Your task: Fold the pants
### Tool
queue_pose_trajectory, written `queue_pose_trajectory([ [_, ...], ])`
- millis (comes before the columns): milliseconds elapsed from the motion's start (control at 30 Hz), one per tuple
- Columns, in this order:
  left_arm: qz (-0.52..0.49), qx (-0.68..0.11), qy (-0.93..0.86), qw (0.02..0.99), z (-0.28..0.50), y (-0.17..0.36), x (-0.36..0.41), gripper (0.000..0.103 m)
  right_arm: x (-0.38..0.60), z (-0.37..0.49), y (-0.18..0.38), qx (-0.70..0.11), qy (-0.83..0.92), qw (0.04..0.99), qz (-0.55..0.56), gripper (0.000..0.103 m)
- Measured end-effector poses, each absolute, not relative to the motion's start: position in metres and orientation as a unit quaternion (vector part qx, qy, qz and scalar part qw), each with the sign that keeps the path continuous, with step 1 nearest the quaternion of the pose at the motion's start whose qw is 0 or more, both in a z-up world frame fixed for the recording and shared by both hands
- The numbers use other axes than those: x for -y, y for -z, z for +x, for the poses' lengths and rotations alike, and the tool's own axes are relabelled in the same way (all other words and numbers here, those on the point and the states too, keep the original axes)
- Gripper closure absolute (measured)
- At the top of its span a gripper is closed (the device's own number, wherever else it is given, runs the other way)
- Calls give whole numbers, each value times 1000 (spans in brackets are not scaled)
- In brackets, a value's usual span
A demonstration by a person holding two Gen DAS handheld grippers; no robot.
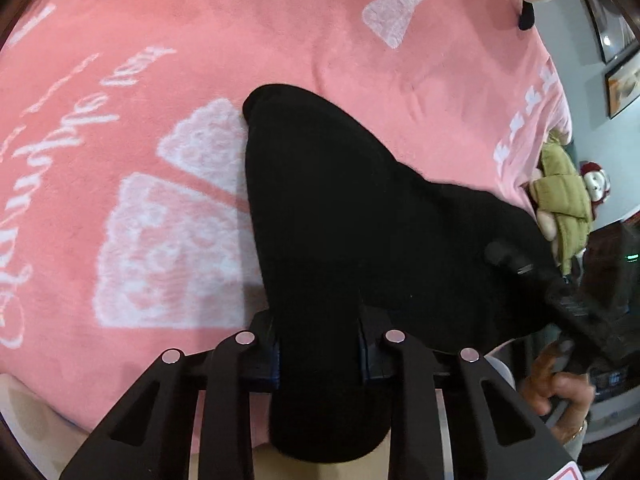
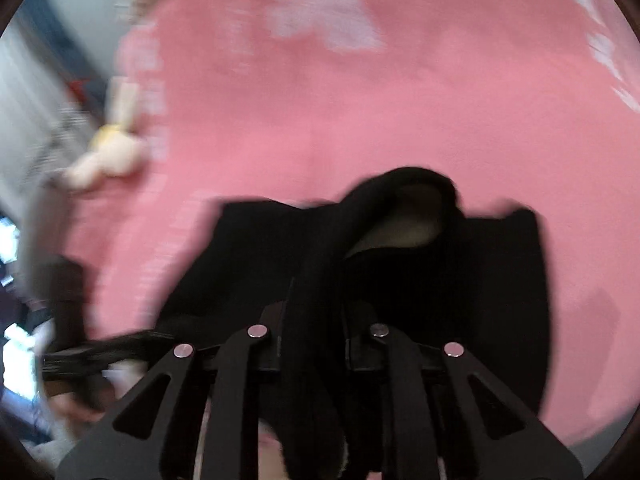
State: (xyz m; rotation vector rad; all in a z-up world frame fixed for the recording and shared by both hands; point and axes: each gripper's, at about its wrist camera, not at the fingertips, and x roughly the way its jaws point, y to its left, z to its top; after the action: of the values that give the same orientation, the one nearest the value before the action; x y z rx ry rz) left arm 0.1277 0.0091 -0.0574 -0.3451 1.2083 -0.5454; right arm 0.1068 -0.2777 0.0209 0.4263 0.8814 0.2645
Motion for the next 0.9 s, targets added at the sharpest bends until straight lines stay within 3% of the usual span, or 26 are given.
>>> queue_pose_trajectory([
  [100,-139,-546,224,795,120,39,-29,71,252,105,-65,-376,-185,885,202,88],
  [167,-101,-508,182,836,108,18,-39,52,255,104,-70,-369,-187,887,203,88],
  [200,-77,-486,152,857,102,8,-44,35,264,103,-61,-380,-165,890,193,87],
  [233,-66,-473,138,868,98,2,-48,28,272,103,-47,-398,-131,891,173,81],
  [333,-53,-465,133,874,91,-6,-47,27,305,101,22,-498,30,861,99,66],
  [467,-37,-491,134,860,93,8,-30,26,314,60,-3,-442,41,885,138,66],
  [567,-40,-505,147,849,96,19,-7,23,307,56,-25,-414,39,902,116,51],
  [700,-34,-525,149,837,97,32,19,23,306,84,20,-481,48,872,77,55],
  [900,8,-529,115,841,98,39,29,23,288,78,-21,-400,11,912,94,59],
])
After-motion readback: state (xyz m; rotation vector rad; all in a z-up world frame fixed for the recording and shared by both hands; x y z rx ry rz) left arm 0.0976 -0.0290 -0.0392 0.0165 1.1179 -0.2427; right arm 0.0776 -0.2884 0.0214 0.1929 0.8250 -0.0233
